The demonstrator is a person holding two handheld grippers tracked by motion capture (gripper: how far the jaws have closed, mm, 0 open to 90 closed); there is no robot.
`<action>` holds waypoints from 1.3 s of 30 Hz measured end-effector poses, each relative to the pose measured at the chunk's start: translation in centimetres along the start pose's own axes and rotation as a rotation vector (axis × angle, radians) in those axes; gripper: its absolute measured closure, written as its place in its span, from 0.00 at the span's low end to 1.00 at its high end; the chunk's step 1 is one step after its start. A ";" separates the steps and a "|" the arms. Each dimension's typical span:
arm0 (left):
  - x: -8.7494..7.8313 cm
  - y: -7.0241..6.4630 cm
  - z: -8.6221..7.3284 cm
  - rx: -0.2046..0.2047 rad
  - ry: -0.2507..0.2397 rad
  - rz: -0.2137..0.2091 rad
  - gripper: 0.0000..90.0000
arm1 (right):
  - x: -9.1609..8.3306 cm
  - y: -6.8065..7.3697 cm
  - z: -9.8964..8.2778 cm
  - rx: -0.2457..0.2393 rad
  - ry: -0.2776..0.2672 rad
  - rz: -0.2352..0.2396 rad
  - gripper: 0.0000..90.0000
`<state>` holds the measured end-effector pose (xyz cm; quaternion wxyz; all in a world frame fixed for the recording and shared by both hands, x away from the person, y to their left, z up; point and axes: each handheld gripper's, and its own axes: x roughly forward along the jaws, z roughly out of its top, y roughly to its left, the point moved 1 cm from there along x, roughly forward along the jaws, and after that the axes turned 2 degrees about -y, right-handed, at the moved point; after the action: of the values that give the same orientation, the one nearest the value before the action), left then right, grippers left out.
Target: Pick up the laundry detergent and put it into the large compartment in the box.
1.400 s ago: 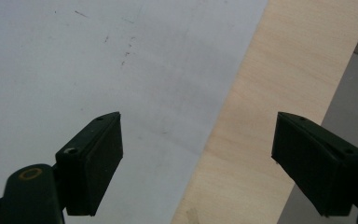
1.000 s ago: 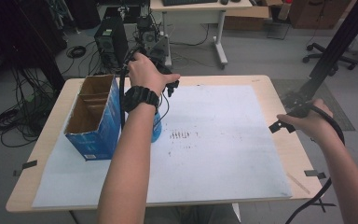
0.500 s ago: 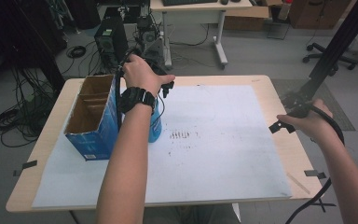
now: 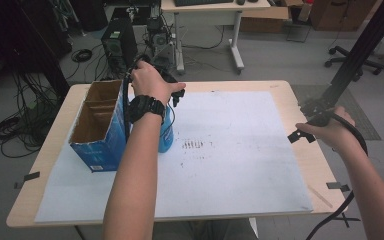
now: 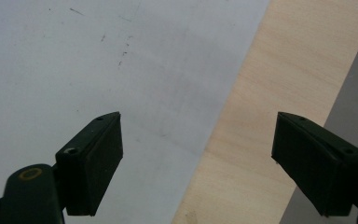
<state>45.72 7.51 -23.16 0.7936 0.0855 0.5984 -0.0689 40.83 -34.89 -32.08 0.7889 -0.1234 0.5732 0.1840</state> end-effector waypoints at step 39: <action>3.1 0.3 -0.6 0.015 0.053 0.007 0.14 | 0.6 0.2 0.0 -0.014 0.015 -0.013 0.18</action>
<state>46.09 7.90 -26.24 0.7769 0.0953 0.6186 -0.0684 40.90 -34.60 -32.59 0.7849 -0.1341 0.5769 0.1820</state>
